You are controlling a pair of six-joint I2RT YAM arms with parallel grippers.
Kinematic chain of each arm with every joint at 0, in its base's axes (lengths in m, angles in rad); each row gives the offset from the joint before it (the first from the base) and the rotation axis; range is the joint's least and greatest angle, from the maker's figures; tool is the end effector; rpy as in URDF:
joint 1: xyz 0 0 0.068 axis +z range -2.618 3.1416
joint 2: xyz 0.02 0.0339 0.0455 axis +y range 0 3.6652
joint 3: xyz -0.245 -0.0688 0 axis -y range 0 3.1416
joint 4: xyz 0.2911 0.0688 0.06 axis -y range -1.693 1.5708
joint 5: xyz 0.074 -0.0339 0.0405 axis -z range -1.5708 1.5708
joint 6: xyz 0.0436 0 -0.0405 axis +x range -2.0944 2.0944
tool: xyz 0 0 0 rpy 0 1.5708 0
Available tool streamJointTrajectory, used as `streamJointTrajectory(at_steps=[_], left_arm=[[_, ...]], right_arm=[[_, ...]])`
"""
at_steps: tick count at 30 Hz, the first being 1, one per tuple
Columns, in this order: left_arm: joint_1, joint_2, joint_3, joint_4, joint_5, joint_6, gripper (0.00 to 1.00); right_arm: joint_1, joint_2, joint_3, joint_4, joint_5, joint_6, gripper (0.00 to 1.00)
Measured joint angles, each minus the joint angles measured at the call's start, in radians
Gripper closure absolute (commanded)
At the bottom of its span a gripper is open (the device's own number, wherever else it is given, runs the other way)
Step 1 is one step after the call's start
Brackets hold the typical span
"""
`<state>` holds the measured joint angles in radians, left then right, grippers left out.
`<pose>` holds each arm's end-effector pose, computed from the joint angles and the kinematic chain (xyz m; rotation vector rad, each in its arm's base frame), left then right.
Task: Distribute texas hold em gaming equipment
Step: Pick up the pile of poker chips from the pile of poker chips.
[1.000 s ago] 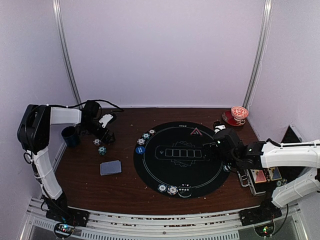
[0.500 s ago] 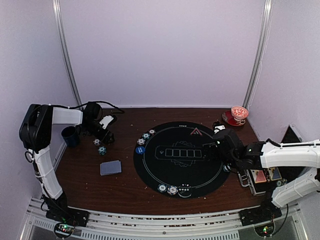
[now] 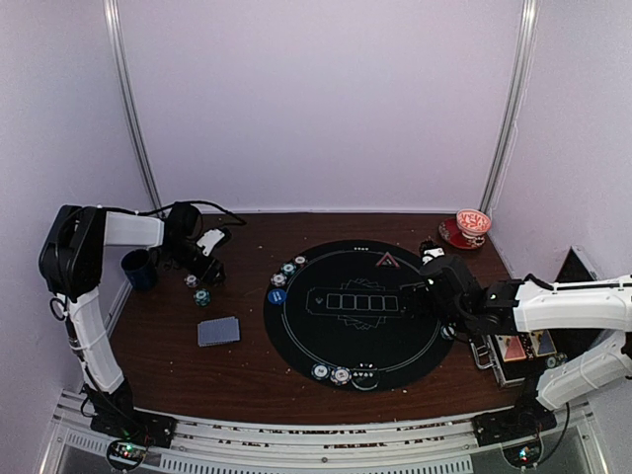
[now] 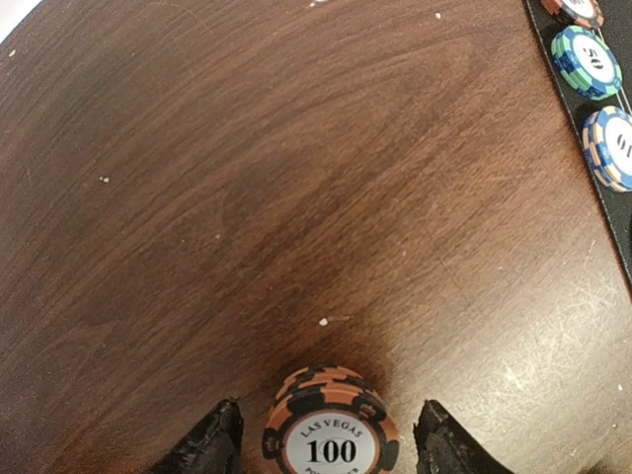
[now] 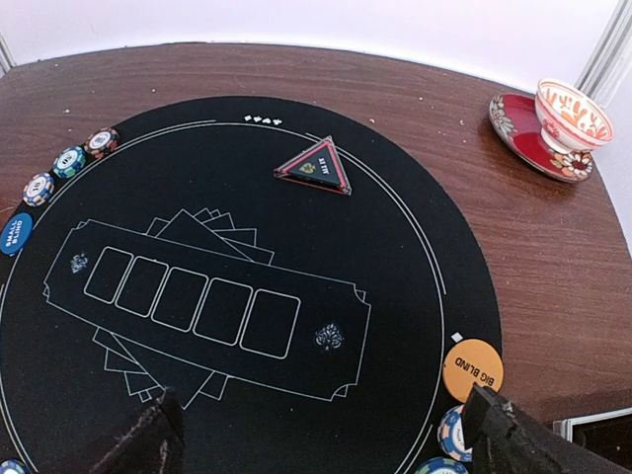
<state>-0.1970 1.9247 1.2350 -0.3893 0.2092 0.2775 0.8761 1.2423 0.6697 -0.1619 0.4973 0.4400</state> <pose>0.4128 -0.0916 0.1015 0.6860 2.5418 -0.2495 0.2090 0.2183 0.1628 -0.2326 2.1927 0.1553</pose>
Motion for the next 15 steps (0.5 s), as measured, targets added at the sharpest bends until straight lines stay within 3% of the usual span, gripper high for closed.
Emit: streamJointTrajectory(at_steps=[15], left_arm=[[0.006, 0.006, 0.0, 0.002, 0.001, -0.007, 0.61]], right_arm=[[0.0, 0.0, 0.0, 0.0, 0.001, 0.0, 0.0]])
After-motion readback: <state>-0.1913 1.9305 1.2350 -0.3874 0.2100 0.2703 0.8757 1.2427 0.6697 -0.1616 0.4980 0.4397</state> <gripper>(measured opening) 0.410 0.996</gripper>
